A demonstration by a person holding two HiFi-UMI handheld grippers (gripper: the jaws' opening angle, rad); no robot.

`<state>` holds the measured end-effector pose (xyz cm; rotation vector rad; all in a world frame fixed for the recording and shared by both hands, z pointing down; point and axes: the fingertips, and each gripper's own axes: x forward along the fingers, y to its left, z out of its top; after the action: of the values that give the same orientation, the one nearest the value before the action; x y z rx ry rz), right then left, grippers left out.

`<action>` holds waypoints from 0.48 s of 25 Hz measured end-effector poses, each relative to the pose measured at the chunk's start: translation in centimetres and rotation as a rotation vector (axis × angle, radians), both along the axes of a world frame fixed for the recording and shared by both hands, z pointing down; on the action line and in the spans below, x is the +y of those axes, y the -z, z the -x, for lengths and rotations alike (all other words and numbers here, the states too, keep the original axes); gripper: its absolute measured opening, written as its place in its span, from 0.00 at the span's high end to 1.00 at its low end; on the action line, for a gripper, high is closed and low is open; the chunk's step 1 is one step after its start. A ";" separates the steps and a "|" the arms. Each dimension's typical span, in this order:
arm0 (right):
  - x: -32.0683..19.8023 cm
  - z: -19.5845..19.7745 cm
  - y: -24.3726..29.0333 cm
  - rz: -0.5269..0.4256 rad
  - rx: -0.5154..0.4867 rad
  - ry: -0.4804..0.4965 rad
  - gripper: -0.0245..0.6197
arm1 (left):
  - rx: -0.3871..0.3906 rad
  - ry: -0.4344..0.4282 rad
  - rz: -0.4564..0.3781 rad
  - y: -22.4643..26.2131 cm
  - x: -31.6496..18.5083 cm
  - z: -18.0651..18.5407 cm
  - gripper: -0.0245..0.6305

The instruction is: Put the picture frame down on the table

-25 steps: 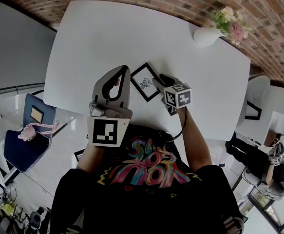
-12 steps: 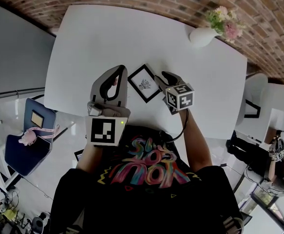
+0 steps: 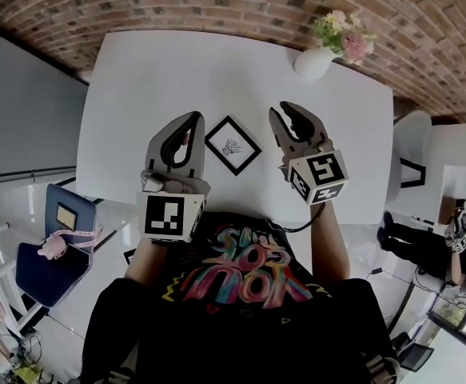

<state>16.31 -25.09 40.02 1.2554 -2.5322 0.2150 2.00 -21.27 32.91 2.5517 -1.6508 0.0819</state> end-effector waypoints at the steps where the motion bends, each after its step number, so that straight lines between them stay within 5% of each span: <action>1: 0.4 0.0 1.5 -0.036 -0.011 -0.006 0.79 | -0.007 -0.009 -0.002 0.2 0.1 -0.2 0.93; 12: 5.2 0.4 11.1 -0.249 -0.089 -0.064 0.93 | 0.043 -0.033 -0.068 3.1 0.4 -1.5 0.93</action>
<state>15.93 -19.85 28.95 1.4495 -2.6610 -0.0340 3.52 -20.88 29.78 2.6117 -1.6236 -0.0266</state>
